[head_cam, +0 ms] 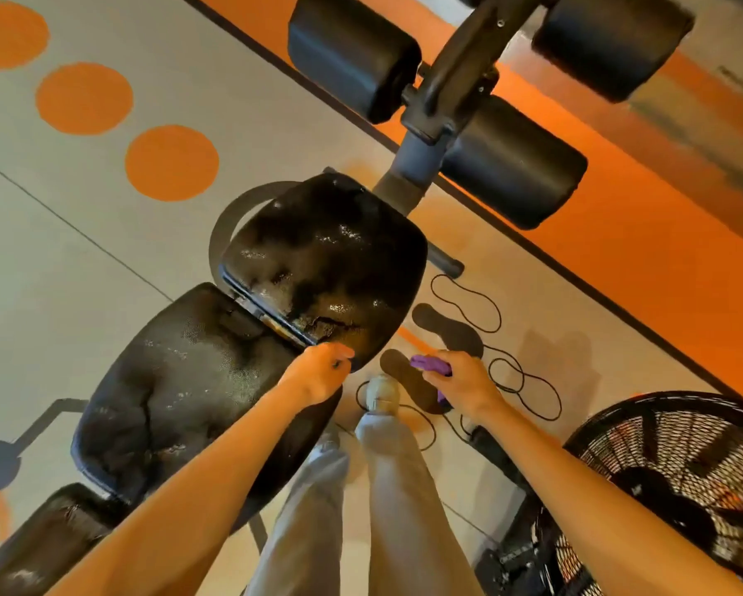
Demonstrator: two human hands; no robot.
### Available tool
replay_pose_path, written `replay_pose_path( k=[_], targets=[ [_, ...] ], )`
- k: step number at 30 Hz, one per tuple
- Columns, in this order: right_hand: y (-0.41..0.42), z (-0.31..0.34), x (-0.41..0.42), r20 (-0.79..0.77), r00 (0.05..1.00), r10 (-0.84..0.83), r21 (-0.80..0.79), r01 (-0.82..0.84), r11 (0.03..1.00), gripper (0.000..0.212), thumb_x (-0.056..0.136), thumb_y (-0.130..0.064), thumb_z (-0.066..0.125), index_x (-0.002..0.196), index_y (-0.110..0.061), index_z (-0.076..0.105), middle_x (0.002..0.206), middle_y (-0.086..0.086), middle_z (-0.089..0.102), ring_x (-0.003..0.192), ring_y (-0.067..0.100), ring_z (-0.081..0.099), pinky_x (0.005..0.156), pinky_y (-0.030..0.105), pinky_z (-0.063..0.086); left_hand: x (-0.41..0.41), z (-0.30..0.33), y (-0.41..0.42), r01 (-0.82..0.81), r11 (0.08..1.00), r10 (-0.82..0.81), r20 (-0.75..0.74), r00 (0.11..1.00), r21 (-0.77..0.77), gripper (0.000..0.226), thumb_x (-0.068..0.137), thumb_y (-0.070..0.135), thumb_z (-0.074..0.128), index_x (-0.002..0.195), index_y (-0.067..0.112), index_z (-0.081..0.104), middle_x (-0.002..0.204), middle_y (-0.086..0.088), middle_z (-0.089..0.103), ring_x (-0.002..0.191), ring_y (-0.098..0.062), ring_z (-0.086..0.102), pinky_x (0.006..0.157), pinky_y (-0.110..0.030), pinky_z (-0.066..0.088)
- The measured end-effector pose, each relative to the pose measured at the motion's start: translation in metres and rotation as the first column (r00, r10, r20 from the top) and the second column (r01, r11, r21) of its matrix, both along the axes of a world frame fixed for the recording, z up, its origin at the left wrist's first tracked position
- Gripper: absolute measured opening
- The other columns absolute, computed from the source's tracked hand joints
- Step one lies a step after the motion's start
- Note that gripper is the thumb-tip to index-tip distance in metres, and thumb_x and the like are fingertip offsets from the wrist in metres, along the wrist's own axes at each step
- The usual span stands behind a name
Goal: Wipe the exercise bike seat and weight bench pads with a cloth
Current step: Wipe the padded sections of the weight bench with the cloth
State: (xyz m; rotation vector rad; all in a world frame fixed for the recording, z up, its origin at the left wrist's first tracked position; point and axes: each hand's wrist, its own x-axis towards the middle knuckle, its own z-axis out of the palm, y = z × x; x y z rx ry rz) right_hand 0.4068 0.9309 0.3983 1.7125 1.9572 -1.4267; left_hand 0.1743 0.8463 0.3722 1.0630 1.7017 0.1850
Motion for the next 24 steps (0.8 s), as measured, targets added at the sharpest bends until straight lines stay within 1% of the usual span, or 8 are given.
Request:
replay_pose_path(
  k=[2, 4, 8, 12, 14, 16, 19, 24],
  targets=[
    [0.021, -0.006, -0.010, -0.030, 1.000, 0.006, 0.022, -0.006, 1.000, 0.019, 0.094, -0.013, 0.062, 0.106, -0.027, 0.064, 0.090, -0.020, 0.066, 0.083, 0.002, 0.064, 0.081, 0.022, 0.056, -0.001, -0.008, 0.021, -0.019, 1.000, 0.019, 0.018, 1.000, 0.022, 0.037, 0.100, 0.015, 0.045, 0.135, 0.017, 0.055, 0.134, -0.007, 0.059, 0.120, -0.026, 0.059, 0.103, -0.038, 0.048],
    [0.041, -0.018, -0.017, -0.049, 0.999, 0.003, 0.031, -0.002, 1.000, 0.022, 0.094, -0.012, 0.062, 0.112, -0.025, 0.064, 0.085, -0.020, 0.061, 0.077, 0.002, 0.061, 0.075, 0.019, 0.055, 0.001, -0.017, 0.041, -0.042, 0.998, 0.041, 0.024, 0.999, 0.045, 0.036, 0.100, 0.016, 0.045, 0.135, 0.018, 0.055, 0.130, -0.009, 0.061, 0.112, -0.026, 0.062, 0.098, -0.040, 0.050],
    [0.081, -0.053, -0.028, -0.082, 0.996, 0.025, 0.042, -0.022, 0.999, 0.022, 0.094, -0.022, 0.063, 0.115, -0.020, 0.067, 0.099, -0.004, 0.070, 0.088, 0.008, 0.066, 0.077, 0.026, 0.058, 0.003, -0.043, 0.078, -0.037, 0.993, 0.040, -0.027, 0.999, 0.110, 0.034, 0.100, 0.021, 0.047, 0.133, 0.018, 0.056, 0.133, -0.006, 0.055, 0.113, -0.024, 0.060, 0.099, -0.039, 0.048],
    [0.119, -0.084, -0.040, -0.157, 0.987, -0.037, 0.047, 0.045, 0.998, 0.023, 0.094, -0.015, 0.060, 0.116, -0.017, 0.069, 0.110, -0.010, 0.072, 0.097, 0.004, 0.067, 0.073, 0.008, 0.052, 0.005, -0.074, 0.112, -0.038, 0.988, 0.047, -0.056, 0.997, 0.149, 0.035, 0.100, 0.022, 0.048, 0.134, 0.017, 0.055, 0.140, -0.004, 0.049, 0.119, -0.024, 0.056, 0.102, -0.035, 0.045],
    [0.138, -0.100, -0.047, -0.179, 0.982, -0.064, 0.057, 0.076, 0.996, 0.024, 0.094, -0.014, 0.061, 0.117, -0.016, 0.068, 0.111, -0.007, 0.072, 0.101, 0.004, 0.066, 0.073, 0.004, 0.048, 0.004, -0.090, 0.130, -0.047, 0.985, 0.058, -0.062, 0.996, 0.165, 0.037, 0.100, 0.022, 0.049, 0.136, 0.017, 0.054, 0.144, -0.003, 0.044, 0.120, -0.025, 0.056, 0.101, -0.034, 0.044],
    [0.156, -0.111, -0.053, -0.208, 0.974, -0.089, 0.045, 0.101, 0.994, 0.025, 0.095, -0.012, 0.059, 0.119, -0.015, 0.067, 0.114, -0.009, 0.071, 0.101, -0.002, 0.065, 0.072, 0.005, 0.049, 0.005, -0.103, 0.147, -0.047, 0.983, 0.063, -0.082, 0.995, 0.177, 0.039, 0.100, 0.022, 0.048, 0.139, 0.018, 0.051, 0.150, -0.003, 0.037, 0.124, -0.027, 0.053, 0.103, -0.034, 0.042],
    [0.182, -0.122, -0.064, -0.270, 0.956, -0.116, 0.101, 0.148, 0.984, 0.025, 0.096, -0.009, 0.058, 0.120, -0.011, 0.065, 0.109, -0.013, 0.069, 0.088, -0.014, 0.063, 0.065, 0.006, 0.050, 0.007, -0.119, 0.171, -0.035, 0.969, 0.076, -0.160, 0.984, 0.244, 0.044, 0.099, 0.023, 0.049, 0.143, 0.019, 0.046, 0.156, -0.004, 0.030, 0.128, -0.028, 0.049, 0.105, -0.036, 0.042],
    [0.216, -0.157, -0.082, -0.309, 0.942, -0.129, 0.336, 0.235, 0.912, 0.027, 0.097, -0.013, 0.056, 0.123, -0.017, 0.064, 0.118, -0.007, 0.069, 0.106, 0.003, 0.065, 0.083, 0.029, 0.060, 0.007, -0.145, 0.202, 0.029, 0.938, 0.094, -0.334, 0.938, 0.346, 0.055, 0.097, 0.023, 0.052, 0.150, 0.017, 0.037, 0.161, -0.012, 0.021, 0.145, -0.030, 0.028, 0.116, -0.041, 0.029]
  ],
)
